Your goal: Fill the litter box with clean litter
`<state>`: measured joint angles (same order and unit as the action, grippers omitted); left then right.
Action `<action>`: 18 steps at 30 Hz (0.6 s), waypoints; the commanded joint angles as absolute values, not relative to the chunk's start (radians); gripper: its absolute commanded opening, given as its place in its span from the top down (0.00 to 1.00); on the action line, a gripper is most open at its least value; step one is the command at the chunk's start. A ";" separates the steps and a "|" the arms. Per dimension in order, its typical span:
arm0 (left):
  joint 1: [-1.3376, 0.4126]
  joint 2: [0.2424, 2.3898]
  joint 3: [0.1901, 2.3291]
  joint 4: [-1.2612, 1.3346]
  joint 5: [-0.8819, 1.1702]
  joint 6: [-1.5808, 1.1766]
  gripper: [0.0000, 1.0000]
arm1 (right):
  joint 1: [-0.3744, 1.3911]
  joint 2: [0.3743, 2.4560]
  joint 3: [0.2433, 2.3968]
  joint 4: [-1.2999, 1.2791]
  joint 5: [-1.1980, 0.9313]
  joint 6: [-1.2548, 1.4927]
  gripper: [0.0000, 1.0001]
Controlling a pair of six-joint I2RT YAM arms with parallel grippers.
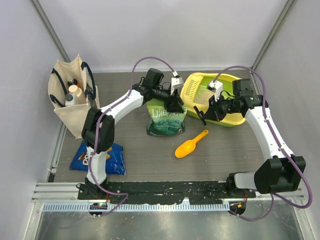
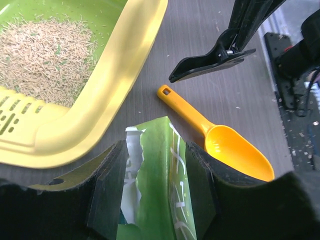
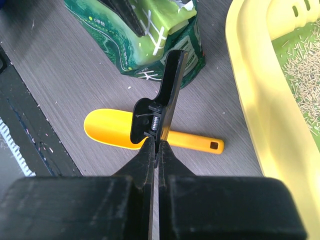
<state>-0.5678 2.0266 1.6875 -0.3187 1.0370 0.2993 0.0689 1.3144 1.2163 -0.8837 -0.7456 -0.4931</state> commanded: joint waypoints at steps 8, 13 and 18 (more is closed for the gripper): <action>-0.624 1.953 1.650 -0.240 0.954 0.460 0.55 | 0.057 1.305 1.213 -0.867 -0.761 -0.483 0.99; -0.640 1.922 1.611 -0.308 0.919 0.635 0.53 | 0.058 1.316 1.218 -0.859 -0.759 -0.468 0.98; -0.653 1.934 1.614 -0.388 0.923 0.739 0.57 | 0.057 1.319 1.220 -0.856 -0.758 -0.453 0.99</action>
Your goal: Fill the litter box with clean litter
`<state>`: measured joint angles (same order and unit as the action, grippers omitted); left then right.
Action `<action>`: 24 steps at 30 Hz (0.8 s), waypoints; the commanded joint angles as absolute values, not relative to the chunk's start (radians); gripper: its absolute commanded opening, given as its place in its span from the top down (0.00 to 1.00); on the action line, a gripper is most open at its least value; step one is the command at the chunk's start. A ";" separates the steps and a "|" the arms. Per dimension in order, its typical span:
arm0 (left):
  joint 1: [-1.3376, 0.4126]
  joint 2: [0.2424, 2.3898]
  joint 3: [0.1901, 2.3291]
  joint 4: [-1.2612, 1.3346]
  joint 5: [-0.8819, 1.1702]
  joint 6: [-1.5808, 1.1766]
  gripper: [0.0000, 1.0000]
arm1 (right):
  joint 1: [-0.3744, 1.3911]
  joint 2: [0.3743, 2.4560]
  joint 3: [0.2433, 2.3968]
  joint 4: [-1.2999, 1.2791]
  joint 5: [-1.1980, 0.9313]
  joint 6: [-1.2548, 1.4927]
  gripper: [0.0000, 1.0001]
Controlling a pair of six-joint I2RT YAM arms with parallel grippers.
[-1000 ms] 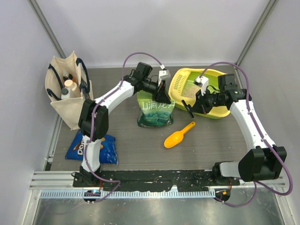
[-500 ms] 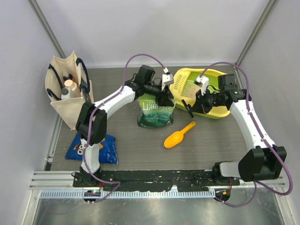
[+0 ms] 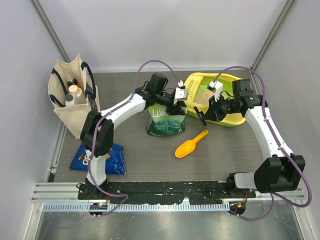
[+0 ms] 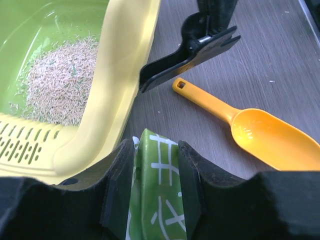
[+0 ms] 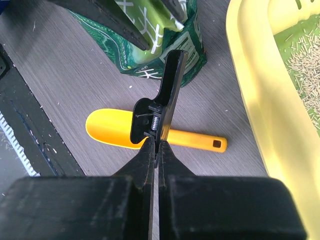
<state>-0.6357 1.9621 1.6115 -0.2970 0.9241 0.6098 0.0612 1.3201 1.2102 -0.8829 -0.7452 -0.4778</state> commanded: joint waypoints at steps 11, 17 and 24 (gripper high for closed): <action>-0.634 2.006 1.687 -0.426 1.034 0.549 1.00 | 0.055 1.319 1.221 -0.867 -0.756 -0.451 0.99; -0.609 2.059 1.709 -0.387 1.083 0.363 0.95 | 0.057 1.339 1.235 -0.864 -0.765 -0.446 0.99; -0.575 1.987 1.664 -0.069 1.011 0.081 0.44 | 0.055 1.354 1.262 -0.867 -0.787 -0.457 0.99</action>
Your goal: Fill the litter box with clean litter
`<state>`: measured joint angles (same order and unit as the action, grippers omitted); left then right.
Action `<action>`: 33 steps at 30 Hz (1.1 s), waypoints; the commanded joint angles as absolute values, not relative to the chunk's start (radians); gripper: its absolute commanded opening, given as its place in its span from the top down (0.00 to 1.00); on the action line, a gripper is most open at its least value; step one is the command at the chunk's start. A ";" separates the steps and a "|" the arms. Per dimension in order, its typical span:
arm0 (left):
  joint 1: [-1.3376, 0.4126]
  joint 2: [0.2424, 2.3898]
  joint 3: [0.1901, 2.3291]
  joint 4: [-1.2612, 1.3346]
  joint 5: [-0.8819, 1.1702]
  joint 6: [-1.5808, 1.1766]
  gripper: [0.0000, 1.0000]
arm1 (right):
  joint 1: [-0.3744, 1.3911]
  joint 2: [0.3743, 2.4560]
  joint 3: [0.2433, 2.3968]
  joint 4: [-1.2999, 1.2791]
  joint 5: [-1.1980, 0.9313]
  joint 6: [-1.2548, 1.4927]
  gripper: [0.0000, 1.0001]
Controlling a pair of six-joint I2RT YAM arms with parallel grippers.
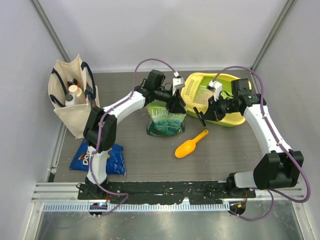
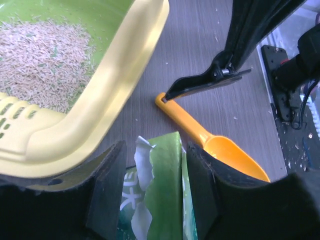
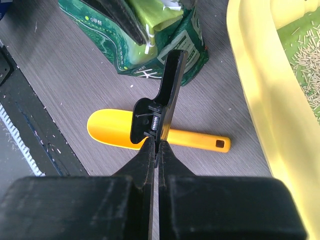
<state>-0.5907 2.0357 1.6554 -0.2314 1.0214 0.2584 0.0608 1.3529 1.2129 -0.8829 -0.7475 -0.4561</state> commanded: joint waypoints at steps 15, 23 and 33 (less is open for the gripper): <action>-0.546 1.807 1.798 -0.638 1.014 0.735 0.28 | 0.118 1.440 1.486 -1.103 -0.890 -0.751 0.99; -0.575 1.775 1.775 -0.633 1.008 0.825 0.30 | 0.219 1.451 1.523 -1.082 -0.879 -0.753 0.98; -0.583 1.873 1.927 -0.821 1.055 0.874 0.44 | 0.272 1.497 1.614 -1.045 -0.874 -0.744 0.98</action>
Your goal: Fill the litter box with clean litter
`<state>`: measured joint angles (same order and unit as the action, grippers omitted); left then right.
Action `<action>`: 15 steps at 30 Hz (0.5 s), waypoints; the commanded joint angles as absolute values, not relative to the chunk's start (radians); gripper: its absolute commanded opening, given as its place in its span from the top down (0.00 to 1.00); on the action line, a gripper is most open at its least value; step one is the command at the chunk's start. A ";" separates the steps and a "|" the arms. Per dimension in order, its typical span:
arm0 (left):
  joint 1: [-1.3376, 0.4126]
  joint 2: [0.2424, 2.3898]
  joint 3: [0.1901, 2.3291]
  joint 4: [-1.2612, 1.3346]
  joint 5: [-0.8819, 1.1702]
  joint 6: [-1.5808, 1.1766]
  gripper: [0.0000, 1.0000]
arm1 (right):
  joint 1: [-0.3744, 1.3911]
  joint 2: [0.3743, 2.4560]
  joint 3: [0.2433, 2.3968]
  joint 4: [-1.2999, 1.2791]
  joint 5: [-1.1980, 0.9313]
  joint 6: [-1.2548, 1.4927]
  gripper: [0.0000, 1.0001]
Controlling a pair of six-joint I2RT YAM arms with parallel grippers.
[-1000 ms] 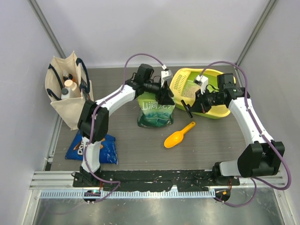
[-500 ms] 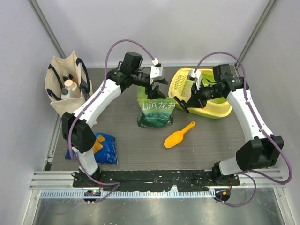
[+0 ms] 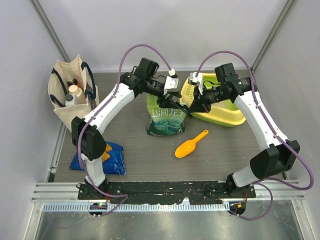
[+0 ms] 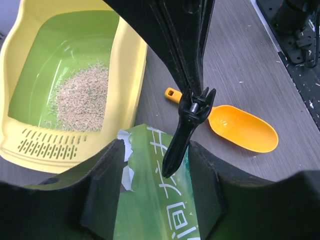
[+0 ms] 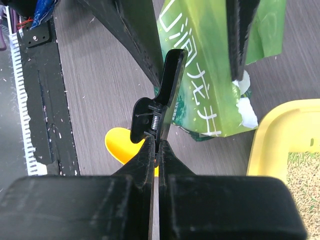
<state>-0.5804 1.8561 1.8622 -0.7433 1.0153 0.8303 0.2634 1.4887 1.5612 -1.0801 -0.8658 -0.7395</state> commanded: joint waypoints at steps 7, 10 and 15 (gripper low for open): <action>-0.583 1.904 1.970 -0.883 1.054 0.887 0.68 | 0.279 1.516 1.618 -0.980 -0.876 -0.709 0.98; -0.583 1.924 2.005 -0.925 1.055 0.897 0.79 | 0.281 1.519 1.620 -0.973 -0.874 -0.706 0.99; -0.580 1.953 2.054 -0.965 1.069 0.896 1.00 | 0.278 1.517 1.603 -0.910 -0.813 -0.622 0.76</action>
